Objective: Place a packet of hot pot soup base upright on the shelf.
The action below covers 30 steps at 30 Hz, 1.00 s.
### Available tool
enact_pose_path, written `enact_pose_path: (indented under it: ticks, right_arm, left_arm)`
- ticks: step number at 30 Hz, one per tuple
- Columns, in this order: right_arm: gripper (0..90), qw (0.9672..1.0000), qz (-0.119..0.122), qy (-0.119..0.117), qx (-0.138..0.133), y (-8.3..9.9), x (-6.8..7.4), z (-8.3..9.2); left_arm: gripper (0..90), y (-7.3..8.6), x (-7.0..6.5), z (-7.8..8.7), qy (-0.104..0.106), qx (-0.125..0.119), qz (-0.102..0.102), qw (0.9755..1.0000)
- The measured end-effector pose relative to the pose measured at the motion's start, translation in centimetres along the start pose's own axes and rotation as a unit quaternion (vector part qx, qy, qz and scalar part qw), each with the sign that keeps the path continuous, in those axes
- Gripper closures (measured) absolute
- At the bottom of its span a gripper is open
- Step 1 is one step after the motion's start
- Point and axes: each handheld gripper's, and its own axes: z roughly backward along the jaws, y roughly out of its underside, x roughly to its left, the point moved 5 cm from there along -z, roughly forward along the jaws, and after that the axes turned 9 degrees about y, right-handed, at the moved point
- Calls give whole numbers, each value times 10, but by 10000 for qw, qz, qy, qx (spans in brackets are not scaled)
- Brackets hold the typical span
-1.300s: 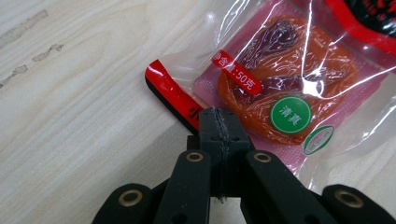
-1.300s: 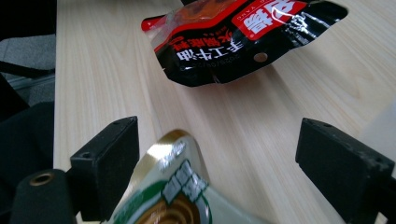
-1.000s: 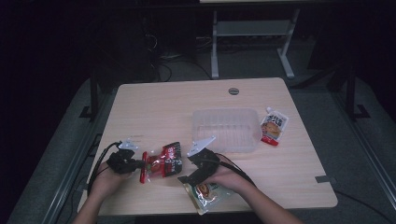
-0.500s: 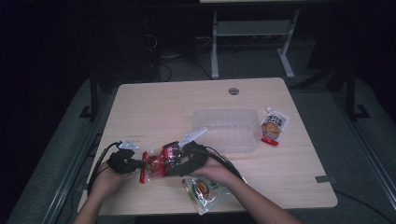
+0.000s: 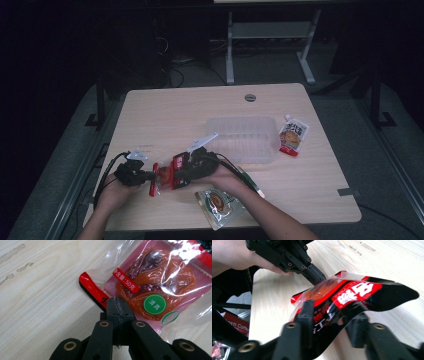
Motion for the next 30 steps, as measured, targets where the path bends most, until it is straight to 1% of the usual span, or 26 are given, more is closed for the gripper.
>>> enact_pose_path:
  ticks: [3, 4, 5, 6, 7, 8, 9, 10, 11, 15, 16, 17, 20, 21, 22, 23, 25, 26, 27, 28, 29, 30]
  right_arm:
    - [721, 10000, 43, -3, 22, -1, 1, -2]
    - [721, 10000, 43, -3, 22, -1, 1, -2]
    - [735, 10000, 92, 9, 38, -1, 1, -3]
    - [771, 10000, 67, -25, 57, -2, 2, -4]
    - [794, 9999, 93, -34, 80, -2, 3, -5]
    - [794, 9999, 93, -34, 80, -2, 3, -5]
    - [833, 9998, 182, -13, 91, -2, 3, -6]
    - [833, 9998, 182, -13, 91, -2, 3, -6]
    - [869, 9995, 284, -40, 108, -1, 5, -7]
    - [883, 9994, 329, -73, 76, -2, 5, -8]
    - [890, 9991, 421, -64, 71, -2, 4, -8]
    - [892, 9991, 421, -97, 49, -2, 5, -8]
    - [895, 9990, 411, -173, 8, -2, 6, -7]
    - [895, 9991, 335, -252, -14, -3, 8, -6]
    - [895, 9991, 335, -252, -14, -3, 8, -6]
    - [896, 9988, 405, -279, -47, -4, 7, -4]
    - [897, 9987, 394, -312, -63, -5, 8, -3]
    - [897, 9987, 370, -338, -85, -5, 9, -1]
    - [897, 9984, 405, -365, -136, -7, 10, 3]
    - [898, 9983, 366, -415, -160, -7, 11, 6]
    - [897, 9982, 379, -424, -187, -8, 11, 8]
    - [897, 9982, 379, -424, -187, -8, 11, 8]
  left_arm:
    - [898, 0, 0, 0, 8, -19, 36, 10000]
    - [898, 0, 0, 0, 8, -19, 36, 10000]
    - [898, 0, 0, 0, 10, -19, 38, 10000]
    - [898, 0, 0, 0, 6, -26, 39, 10000]
    - [898, 0, 1, 0, 10, -27, 37, 10000]
    - [898, 0, 1, 0, 10, -27, 37, 10000]
    - [898, 1, 1, 0, 9, -26, 37, 10000]
    - [898, 0, 1, 0, 11, -27, 34, 10000]
    - [899, 0, 1, 0, 12, -27, 37, 10000]
    - [898, 1, 1, 0, 31, -61, 34, 10000]
    - [898, 1, 1, 0, 32, -67, 29, 10000]
    - [898, 1, 2, 1, 29, -12, -38, 10000]
    - [898, 2, 2, 1, 27, -25, -56, 10000]
    - [898, 2, 1, 1, 45, -42, -38, 10000]
    - [898, 2, 0, 1, 72, -73, 4, 9999]
    - [897, 2, 0, 1, 129, -104, 18, 9999]
    - [897, 2, 0, 1, 156, -153, 23, 9998]
    - [897, 2, 1, 4, 162, -135, -25, 9998]
    - [894, 0, 1, 7, 168, -269, -7, 9995]
    - [888, 0, 1, 7, 168, -269, -7, 9995]
    - [883, 0, 0, 9, 165, -339, 9, 9993]
    - [879, 0, 0, 9, 165, -339, 9, 9993]
